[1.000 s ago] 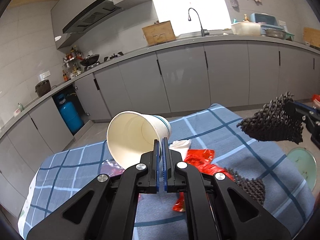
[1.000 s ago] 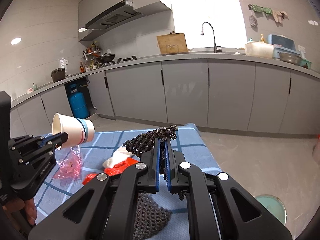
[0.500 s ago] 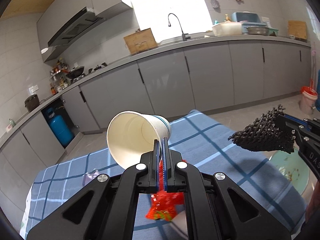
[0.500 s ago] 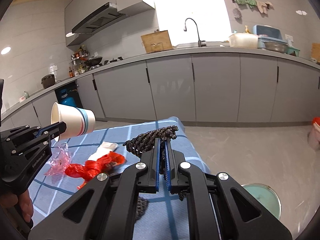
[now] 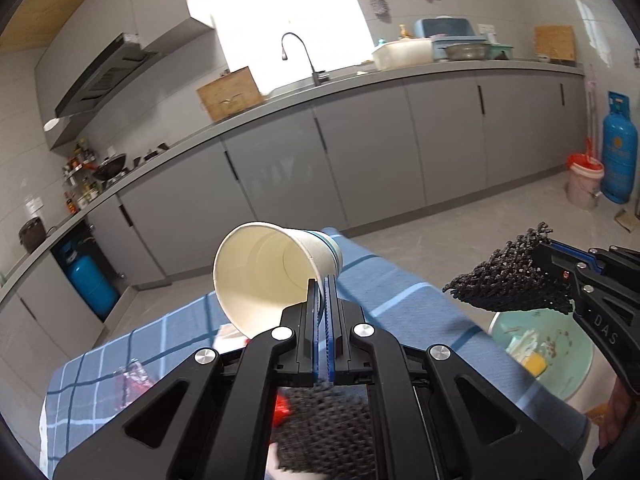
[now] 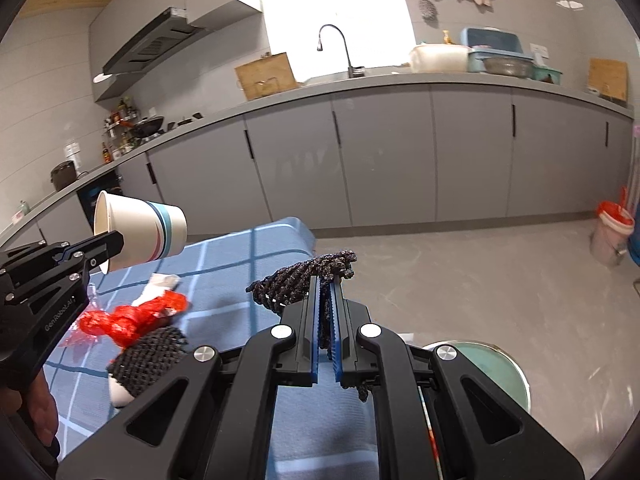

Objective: Collect trash
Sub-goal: 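Carry the cup and mesh net over the green basin and open both tools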

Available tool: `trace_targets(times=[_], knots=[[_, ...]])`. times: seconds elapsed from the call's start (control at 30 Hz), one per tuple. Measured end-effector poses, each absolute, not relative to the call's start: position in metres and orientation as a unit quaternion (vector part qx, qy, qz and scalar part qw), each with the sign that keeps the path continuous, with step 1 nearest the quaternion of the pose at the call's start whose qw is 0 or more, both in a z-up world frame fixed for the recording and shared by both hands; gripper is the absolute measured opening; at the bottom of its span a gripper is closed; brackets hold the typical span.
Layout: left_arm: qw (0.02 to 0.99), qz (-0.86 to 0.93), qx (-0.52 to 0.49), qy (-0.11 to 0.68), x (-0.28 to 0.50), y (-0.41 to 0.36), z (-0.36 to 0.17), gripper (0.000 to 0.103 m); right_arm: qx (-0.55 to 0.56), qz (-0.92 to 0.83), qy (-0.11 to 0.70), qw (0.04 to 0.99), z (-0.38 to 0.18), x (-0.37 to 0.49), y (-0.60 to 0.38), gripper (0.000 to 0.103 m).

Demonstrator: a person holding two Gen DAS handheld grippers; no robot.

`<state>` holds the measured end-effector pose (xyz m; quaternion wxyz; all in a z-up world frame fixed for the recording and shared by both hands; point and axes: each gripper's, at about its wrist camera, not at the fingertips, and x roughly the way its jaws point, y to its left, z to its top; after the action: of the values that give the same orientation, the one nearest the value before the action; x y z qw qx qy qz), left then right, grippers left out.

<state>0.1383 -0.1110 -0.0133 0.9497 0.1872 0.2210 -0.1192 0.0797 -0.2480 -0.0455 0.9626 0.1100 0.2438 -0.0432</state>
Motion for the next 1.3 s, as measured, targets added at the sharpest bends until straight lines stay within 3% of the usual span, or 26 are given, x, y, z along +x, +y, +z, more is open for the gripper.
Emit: trace_targets(times=[0.67,1.1,1.13,1.17,1.2,1.23,1.3], knots=[[0.920,-0.233,0.212,0.231,0.106,-0.198,-0.047,0.004,0.137,-0.135,0.276,0.942,-0.089,0.050,-0.337,0.007],[0.883,-0.311,0.234,0.264,0.084,-0.242,-0.102,0.005,0.152,-0.168,0.309,0.924,-0.131,0.049,-0.372,0.011],[0.882,-0.311,0.235,0.264,0.084,-0.244,-0.105,0.012,0.155,-0.168,0.312,0.922,-0.134,0.050,-0.374,0.011],[0.879,-0.315,0.238,0.267,0.083,-0.246,-0.108,0.022,0.159,-0.168,0.317,0.920,-0.138,0.051,-0.377,0.018],[0.876,-0.316,0.246,0.270,0.082,-0.247,-0.113,0.047,0.165,-0.169,0.321,0.917,-0.143,0.052,-0.380,0.040],[0.879,-0.310,0.248,0.266,0.081,-0.247,-0.114,0.063,0.169,-0.174,0.320,0.916,-0.147,0.052,-0.383,0.049],[0.881,-0.306,0.251,0.258,0.080,-0.245,-0.114,0.064,0.176,-0.177,0.325,0.912,-0.152,0.051,-0.386,0.054]])
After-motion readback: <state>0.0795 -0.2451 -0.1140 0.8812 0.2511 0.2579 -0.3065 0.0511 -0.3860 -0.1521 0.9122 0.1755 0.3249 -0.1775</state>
